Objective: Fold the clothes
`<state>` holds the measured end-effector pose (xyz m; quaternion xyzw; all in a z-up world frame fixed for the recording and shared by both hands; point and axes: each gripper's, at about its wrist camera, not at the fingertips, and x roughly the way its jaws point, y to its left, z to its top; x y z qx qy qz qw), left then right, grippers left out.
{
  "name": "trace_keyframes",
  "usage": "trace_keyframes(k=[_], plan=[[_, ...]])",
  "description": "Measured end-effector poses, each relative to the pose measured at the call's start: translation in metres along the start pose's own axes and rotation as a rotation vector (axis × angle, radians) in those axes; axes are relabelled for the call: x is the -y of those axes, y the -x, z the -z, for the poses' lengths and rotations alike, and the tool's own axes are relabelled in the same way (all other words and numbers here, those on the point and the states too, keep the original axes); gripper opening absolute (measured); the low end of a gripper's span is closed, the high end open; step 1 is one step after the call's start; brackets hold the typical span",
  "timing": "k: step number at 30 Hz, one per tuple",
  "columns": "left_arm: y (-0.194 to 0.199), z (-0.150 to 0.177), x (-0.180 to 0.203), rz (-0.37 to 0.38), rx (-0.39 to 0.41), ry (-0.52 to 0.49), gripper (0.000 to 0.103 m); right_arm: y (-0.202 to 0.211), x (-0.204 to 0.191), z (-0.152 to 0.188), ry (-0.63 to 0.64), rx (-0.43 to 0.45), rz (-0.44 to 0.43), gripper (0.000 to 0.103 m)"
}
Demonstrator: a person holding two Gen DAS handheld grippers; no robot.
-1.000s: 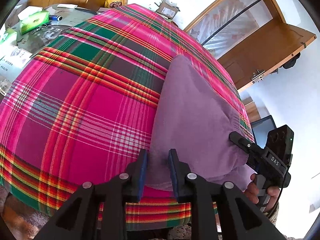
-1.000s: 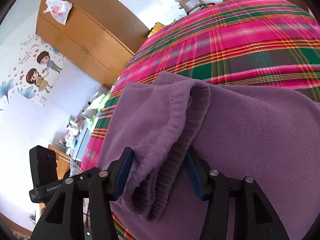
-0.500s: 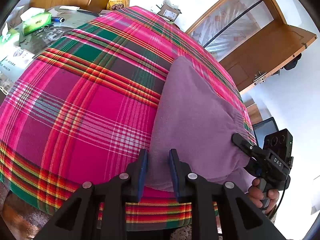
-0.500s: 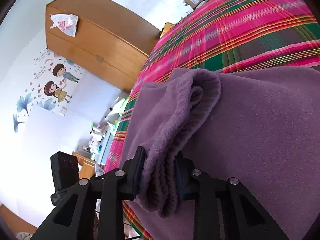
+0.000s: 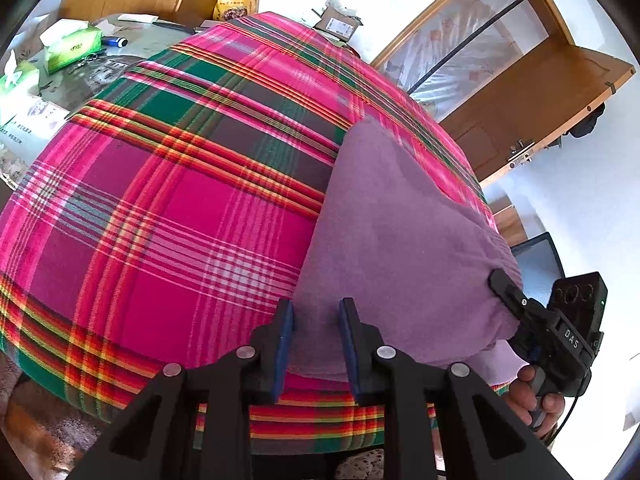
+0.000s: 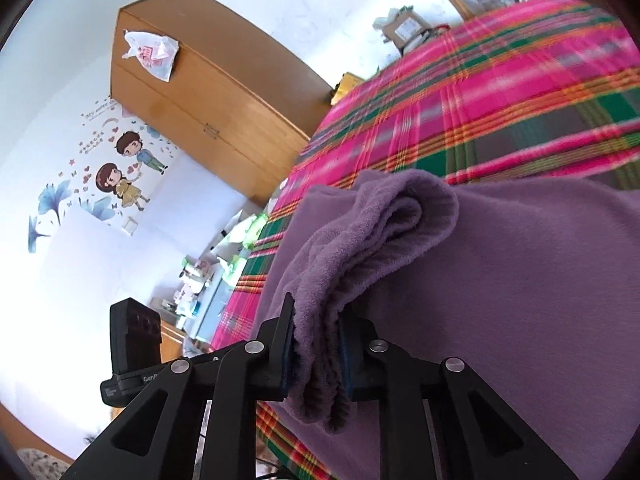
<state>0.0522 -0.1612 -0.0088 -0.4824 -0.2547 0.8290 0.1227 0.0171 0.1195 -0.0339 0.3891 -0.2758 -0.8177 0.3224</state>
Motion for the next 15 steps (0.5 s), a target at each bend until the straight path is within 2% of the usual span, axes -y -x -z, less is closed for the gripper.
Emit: trace_keyframes(k=[5,12,15], plan=[[-0.004,-0.001,0.009,0.000,-0.011,-0.030,0.023,0.015,-0.003,0.001,0.029,0.026,0.036,0.018],[-0.006,0.001,0.011,-0.013,-0.011,-0.053,0.024,0.003,0.020,0.012,-0.025,-0.024,0.120,0.019],[-0.007,0.001,0.011,-0.012,-0.011,-0.043,0.025,0.001,0.026,0.015,-0.048,-0.032,0.141,0.023]])
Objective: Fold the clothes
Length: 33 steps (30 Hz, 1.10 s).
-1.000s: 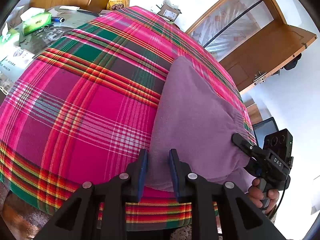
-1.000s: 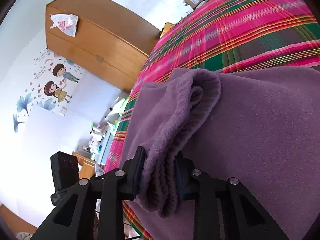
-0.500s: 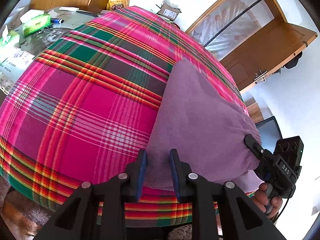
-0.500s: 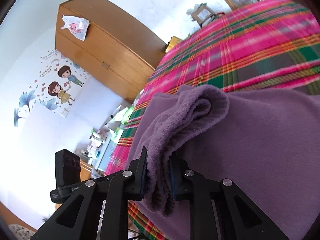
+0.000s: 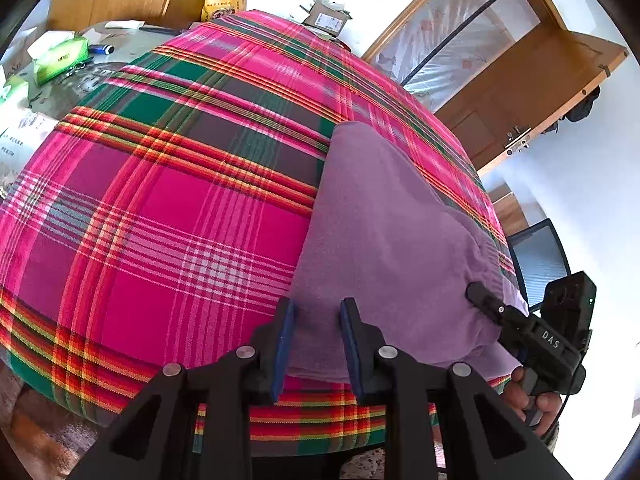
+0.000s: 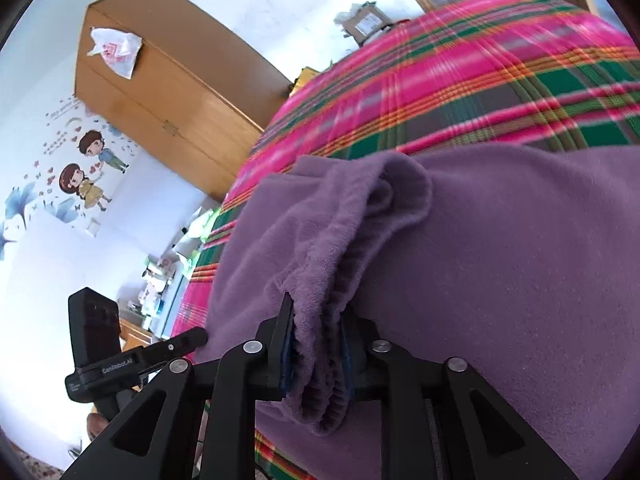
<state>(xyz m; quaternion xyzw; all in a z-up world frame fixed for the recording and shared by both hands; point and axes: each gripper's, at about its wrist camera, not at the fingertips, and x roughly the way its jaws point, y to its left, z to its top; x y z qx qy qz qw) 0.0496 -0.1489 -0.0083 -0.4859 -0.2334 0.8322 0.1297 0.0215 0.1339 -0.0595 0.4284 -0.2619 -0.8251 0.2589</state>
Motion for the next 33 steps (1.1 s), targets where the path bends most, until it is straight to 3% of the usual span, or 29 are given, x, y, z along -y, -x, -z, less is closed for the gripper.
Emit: trace_keyframes(k=[7,9,12,15,17,18,27,33], plan=[[0.001,0.003,0.005,-0.015,-0.002,-0.032,0.025,0.010,0.002,0.002,-0.007,0.008,0.031,0.028],[0.001,0.004,0.004,-0.015,-0.004,-0.033,0.025,0.022,0.001,0.002,-0.019,0.037,0.048,0.031],[0.002,0.004,0.004,-0.016,-0.007,-0.034,0.025,0.041,-0.011,-0.009,0.041,0.140,0.121,0.031],[0.001,0.005,0.003,-0.016,-0.005,-0.032,0.025,0.043,-0.033,-0.022,0.145,0.198,0.138,0.031],[0.000,0.005,0.002,-0.013,-0.004,-0.023,0.026,0.033,-0.042,-0.029,0.207,0.192,0.130,0.031],[0.000,0.005,0.002,-0.013,-0.005,-0.019,0.026,0.024,-0.043,-0.033,0.219,0.173,0.166,0.031],[-0.002,0.006,0.002,-0.020,-0.012,-0.029,0.028,-0.019,-0.012,-0.038,0.161,0.046,0.215,0.027],[0.000,0.009,0.001,-0.014,-0.022,-0.028,0.028,-0.013,-0.015,-0.034,0.174,0.055,0.227,0.027]])
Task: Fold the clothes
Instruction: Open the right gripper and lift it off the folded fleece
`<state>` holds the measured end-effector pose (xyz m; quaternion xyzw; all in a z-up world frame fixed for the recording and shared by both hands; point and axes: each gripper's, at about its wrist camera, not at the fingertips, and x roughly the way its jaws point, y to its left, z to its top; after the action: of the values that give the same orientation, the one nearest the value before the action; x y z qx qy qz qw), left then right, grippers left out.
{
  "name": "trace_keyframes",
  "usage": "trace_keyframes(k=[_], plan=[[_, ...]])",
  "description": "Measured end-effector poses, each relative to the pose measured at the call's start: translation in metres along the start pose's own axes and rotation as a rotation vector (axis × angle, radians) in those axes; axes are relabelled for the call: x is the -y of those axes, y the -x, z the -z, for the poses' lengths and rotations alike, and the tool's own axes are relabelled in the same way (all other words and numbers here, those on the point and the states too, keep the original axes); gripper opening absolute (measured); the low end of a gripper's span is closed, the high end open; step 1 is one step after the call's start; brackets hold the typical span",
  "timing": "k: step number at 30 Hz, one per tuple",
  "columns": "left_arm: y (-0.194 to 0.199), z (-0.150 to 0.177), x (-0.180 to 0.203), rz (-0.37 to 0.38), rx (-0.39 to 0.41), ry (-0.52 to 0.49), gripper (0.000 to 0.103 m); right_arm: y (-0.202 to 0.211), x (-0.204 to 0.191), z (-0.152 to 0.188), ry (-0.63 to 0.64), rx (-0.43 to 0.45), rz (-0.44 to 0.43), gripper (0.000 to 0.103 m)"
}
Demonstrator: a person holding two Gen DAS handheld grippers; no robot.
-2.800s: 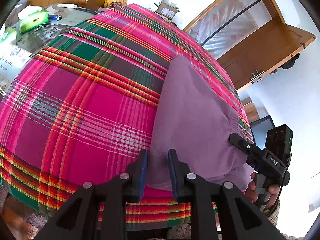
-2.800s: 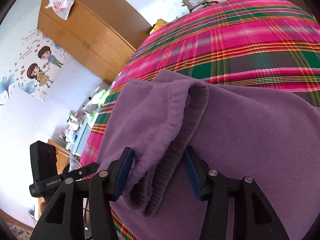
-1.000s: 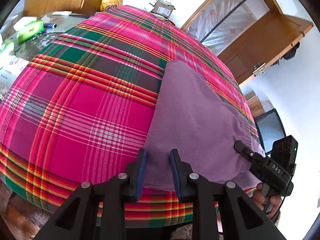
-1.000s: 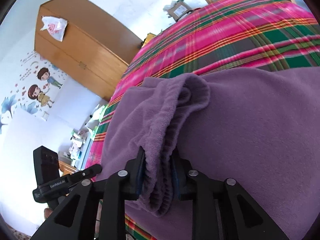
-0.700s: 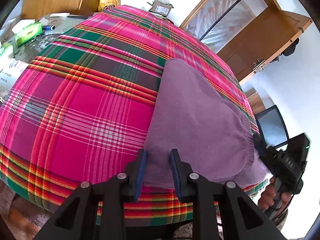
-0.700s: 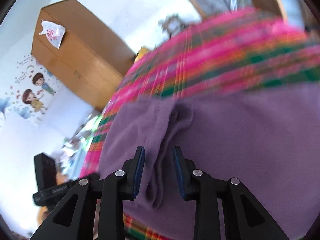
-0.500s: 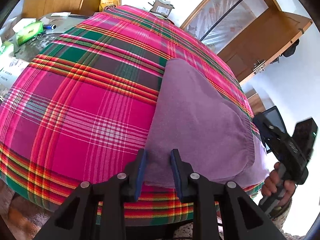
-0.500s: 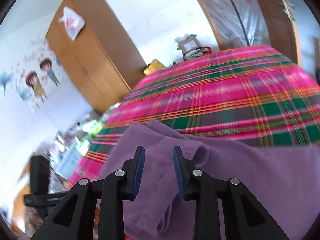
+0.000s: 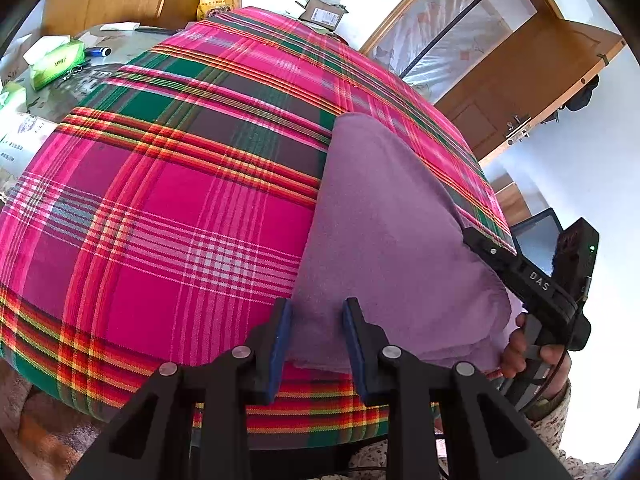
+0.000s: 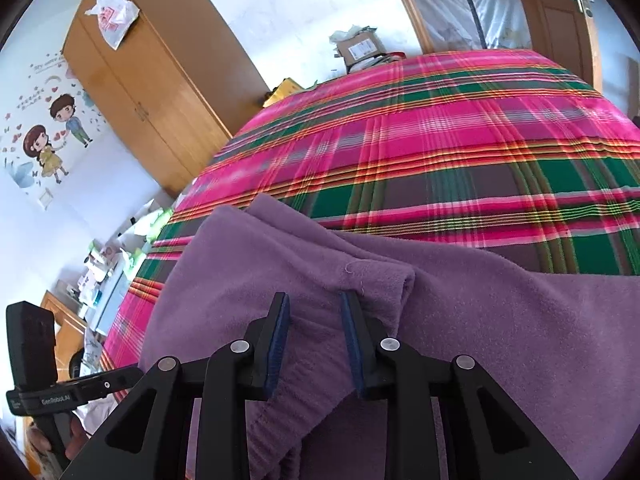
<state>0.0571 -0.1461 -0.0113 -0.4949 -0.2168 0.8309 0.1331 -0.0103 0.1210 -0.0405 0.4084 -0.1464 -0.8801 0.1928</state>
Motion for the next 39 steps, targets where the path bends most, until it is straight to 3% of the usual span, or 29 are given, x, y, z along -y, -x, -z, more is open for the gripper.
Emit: trace_keyframes(k=[6,11,18,20,25,29,33,39], plan=[[-0.001,-0.001,-0.001,0.009,-0.008,0.002,0.028,0.031,-0.034,0.016,0.169,0.086,-0.008,0.031],[0.001,-0.001,-0.003,0.027,-0.016,0.004,0.028,0.025,-0.047,0.039,0.302,0.068,0.099,0.029],[0.006,-0.005,-0.005,0.042,-0.008,0.003,0.028,0.020,-0.046,0.043,0.322,0.052,0.127,0.029],[0.010,-0.006,-0.006,0.055,0.004,0.000,0.028,0.031,-0.051,0.043,0.325,0.082,0.125,0.030],[0.011,-0.007,-0.008,0.058,-0.004,-0.018,0.028,0.044,-0.068,0.054,0.383,0.095,0.056,0.030],[0.009,-0.003,-0.012,0.054,-0.022,-0.028,0.028,0.036,-0.067,0.068,0.391,0.062,0.105,0.030],[0.006,0.000,-0.011,0.041,-0.032,-0.058,0.028,0.032,-0.070,0.079,0.415,0.103,0.156,0.030],[0.006,0.000,-0.007,0.029,-0.038,-0.106,0.028,0.020,-0.088,0.097,0.567,0.138,0.290,0.031]])
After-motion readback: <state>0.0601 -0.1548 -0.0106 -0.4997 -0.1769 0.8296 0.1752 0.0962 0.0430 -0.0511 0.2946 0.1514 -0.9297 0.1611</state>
